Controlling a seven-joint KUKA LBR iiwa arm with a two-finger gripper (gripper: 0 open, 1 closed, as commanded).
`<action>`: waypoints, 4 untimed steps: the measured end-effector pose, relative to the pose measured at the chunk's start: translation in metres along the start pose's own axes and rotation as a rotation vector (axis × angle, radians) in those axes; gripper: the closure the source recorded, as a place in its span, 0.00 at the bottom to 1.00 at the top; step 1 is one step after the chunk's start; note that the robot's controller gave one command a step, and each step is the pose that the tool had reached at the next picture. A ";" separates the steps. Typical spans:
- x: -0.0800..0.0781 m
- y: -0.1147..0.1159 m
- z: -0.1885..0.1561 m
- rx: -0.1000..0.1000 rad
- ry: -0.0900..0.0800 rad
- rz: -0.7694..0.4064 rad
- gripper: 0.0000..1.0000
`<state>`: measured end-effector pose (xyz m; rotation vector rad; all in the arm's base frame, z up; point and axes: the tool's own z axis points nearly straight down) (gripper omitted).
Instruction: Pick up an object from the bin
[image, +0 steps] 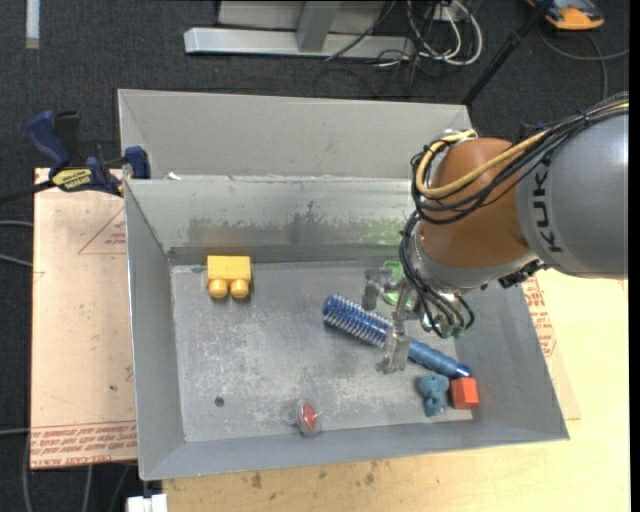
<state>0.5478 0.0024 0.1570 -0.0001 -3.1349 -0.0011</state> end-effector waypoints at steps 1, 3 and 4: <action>-0.042 -0.012 0.091 0.000 -0.006 -0.004 0.00; -0.053 -0.022 -0.039 0.000 -0.017 0.010 1.00; -0.074 -0.029 -0.145 0.001 -0.019 0.003 1.00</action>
Offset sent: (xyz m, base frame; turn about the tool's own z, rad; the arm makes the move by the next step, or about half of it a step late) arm 0.0415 -0.0118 -0.0870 -0.0064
